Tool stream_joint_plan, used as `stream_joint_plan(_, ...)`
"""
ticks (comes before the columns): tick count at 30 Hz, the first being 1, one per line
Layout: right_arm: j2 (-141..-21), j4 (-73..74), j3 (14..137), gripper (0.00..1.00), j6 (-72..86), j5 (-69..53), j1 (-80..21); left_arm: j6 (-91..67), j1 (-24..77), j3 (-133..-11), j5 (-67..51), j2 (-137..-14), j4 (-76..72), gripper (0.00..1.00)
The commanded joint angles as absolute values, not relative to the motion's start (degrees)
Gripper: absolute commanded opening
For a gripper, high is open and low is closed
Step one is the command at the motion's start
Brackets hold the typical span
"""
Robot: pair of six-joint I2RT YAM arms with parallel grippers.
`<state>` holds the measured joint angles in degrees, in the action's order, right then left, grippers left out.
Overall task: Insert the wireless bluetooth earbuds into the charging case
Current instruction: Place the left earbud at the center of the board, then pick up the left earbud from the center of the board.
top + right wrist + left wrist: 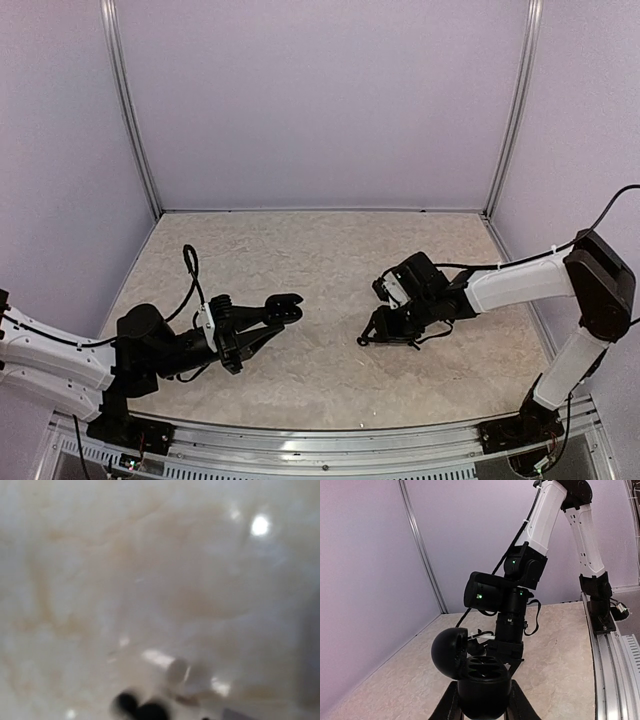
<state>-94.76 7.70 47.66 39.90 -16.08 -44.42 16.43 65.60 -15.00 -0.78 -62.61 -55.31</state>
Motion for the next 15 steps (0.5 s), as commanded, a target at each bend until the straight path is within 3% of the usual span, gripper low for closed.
stream_joint_plan(1,-92.05,6.25,46.25,0.4,41.53,-23.94,-44.98,15.55,64.99,-14.27,-0.46,-61.62,-57.4,0.04)
stream_joint_plan(5,-90.8,10.21,48.22,0.47,37.12,-22.46,-44.67,15.34,64.99,-14.17,-0.45,-61.38,-57.29,0.04)
stream_joint_plan(15,-88.02,8.58,50.59,0.41,7.4,-24.59,-44.86,15.72,65.02,-13.62,-0.91,-59.97,-56.35,0.04)
